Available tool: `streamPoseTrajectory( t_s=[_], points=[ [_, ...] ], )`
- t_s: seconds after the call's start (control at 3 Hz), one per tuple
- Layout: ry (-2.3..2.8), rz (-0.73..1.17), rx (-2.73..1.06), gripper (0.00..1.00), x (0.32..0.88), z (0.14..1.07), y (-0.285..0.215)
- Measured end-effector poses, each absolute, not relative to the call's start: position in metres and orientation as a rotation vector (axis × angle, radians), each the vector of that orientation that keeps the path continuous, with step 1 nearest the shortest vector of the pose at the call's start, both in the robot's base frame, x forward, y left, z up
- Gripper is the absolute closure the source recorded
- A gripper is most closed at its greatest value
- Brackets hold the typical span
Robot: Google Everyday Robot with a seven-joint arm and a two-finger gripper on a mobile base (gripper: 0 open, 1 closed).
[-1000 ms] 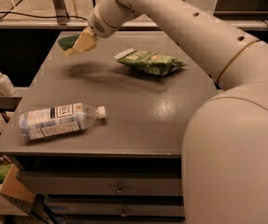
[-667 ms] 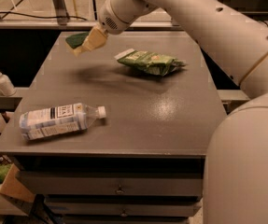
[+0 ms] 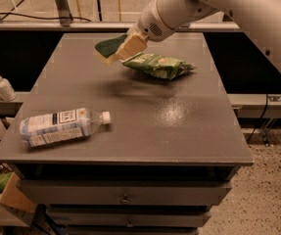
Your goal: Move sponge near blue plastic bottle
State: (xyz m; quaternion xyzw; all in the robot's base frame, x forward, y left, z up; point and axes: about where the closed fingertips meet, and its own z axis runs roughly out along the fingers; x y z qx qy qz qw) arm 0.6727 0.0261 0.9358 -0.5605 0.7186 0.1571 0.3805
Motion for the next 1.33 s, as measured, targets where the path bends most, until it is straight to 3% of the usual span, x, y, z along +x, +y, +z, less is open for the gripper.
streamPoseTrajectory(
  t_s=[0.67,1.33],
  points=[
    [1.796,0.462,-1.416,1.0,0.608,0.925,-0.039],
    [1.729,0.461,-1.508,1.0,0.55,0.906,-0.042]
  ],
)
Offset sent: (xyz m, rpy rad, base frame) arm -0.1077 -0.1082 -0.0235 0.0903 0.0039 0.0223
